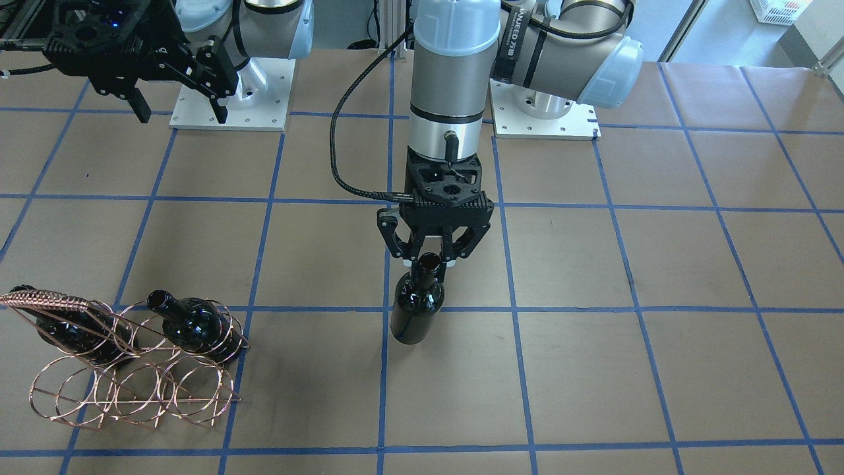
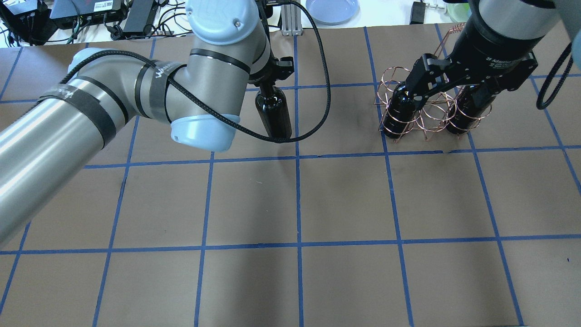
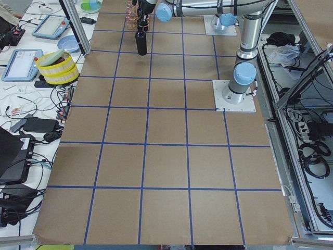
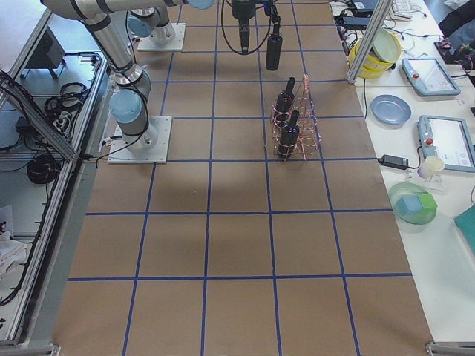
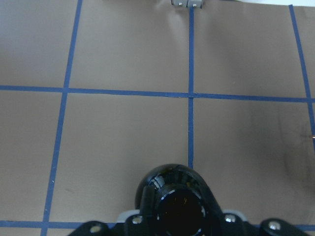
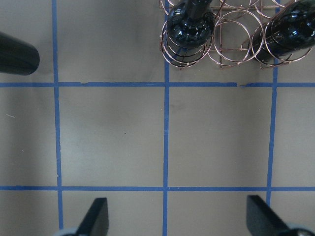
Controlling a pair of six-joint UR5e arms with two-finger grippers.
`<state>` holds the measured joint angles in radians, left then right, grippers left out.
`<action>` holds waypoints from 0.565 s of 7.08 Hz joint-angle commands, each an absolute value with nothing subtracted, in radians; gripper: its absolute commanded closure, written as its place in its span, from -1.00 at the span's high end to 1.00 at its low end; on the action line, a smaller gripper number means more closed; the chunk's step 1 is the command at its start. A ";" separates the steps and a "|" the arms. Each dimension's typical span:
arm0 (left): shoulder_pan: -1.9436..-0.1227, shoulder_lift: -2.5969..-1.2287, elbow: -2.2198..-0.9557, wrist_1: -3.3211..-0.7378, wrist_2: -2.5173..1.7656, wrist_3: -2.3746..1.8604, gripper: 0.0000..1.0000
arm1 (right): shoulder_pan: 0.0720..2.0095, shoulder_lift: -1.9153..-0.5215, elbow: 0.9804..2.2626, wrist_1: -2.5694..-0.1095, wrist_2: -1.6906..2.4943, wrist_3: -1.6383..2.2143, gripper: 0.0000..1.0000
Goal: Place wine into wine basket
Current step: 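Carry the upright bottle with the left gripper toward the table center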
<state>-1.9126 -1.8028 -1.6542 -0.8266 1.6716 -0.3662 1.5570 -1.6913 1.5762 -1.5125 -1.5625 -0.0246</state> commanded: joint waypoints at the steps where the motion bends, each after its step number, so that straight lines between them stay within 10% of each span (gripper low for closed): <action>1: -1.943 -1.799 -1.703 -0.781 1.664 -0.397 -1.00 | 1.557 -1.690 1.577 -1.513 -1.563 -0.025 1.00; 4: -1.953 -1.781 -1.709 -0.790 1.672 -0.396 -1.00 | 1.557 -1.692 1.578 -1.513 -1.563 -0.025 1.00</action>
